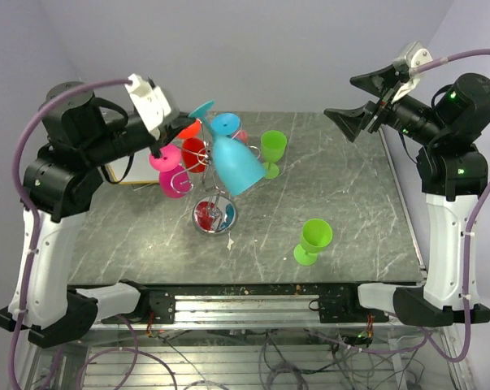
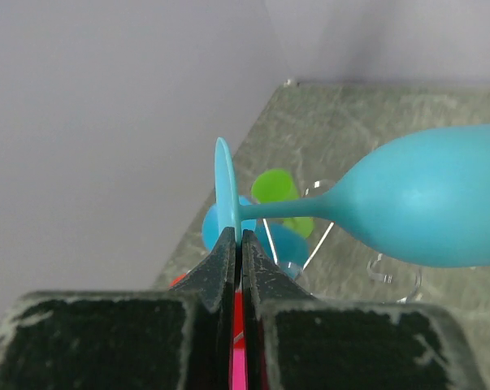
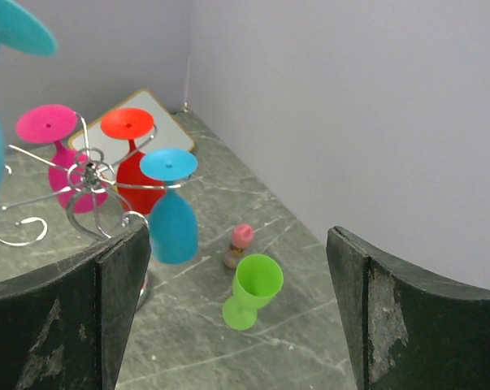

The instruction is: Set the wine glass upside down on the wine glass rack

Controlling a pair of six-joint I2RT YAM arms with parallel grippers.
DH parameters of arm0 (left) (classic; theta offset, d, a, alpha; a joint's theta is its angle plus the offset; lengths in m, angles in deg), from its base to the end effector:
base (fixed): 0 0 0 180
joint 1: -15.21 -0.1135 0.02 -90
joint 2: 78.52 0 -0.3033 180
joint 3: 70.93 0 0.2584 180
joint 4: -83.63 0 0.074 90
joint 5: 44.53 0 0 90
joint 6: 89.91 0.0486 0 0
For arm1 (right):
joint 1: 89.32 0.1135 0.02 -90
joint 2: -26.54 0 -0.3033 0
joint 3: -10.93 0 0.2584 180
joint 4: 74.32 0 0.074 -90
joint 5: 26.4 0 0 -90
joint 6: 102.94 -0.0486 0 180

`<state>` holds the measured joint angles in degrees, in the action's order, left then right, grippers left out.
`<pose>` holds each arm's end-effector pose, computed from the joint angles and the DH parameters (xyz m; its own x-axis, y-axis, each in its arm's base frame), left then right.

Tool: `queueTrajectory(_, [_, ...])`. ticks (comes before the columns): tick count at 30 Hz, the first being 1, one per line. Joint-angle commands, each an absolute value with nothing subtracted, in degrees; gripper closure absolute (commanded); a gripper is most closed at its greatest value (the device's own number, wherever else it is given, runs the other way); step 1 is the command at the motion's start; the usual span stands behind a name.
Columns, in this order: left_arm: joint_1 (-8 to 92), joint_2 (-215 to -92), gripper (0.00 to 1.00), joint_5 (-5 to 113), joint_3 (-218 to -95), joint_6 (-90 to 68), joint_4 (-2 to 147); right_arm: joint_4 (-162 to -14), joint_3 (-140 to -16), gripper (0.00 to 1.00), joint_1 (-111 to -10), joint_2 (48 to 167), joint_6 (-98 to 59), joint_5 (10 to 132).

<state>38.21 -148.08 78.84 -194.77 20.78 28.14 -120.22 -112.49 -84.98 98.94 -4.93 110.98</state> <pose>0.1548 -0.0947 0.6051 0.2760 0.2034 -0.9394 0.7857 0.5152 0.3424 0.1940 0.0506 0.6130 0.1971 -0.0797 -0.9771 -0.7620 0.6146 -0.2038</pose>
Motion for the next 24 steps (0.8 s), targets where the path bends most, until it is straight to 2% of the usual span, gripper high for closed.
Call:
queueTrajectory(1, [37.77, -146.66, 0.93, 80.09, -196.67, 43.68, 11.22, -121.12, -109.91, 0.11, -85.98, 98.58, -2.13, 108.62])
queueTrajectory(6, [37.80, -143.22, 0.93, 77.07, -191.52, 53.76, 5.31, -120.52, -106.79, 0.10, -87.29, 98.22, -1.15, 107.62])
queueTrajectory(13, [37.80, -139.62, 0.93, 76.93, -186.52, 59.99, 1.01, -119.68, -103.63, 0.09, -89.27, 98.20, -1.52, 107.95])
queueTrajectory(24, [38.08, -139.10, 0.93, 80.07, -184.44, 60.26, 2.40, -117.72, -101.05, 0.09, -91.47, 98.13, -3.36, 110.26])
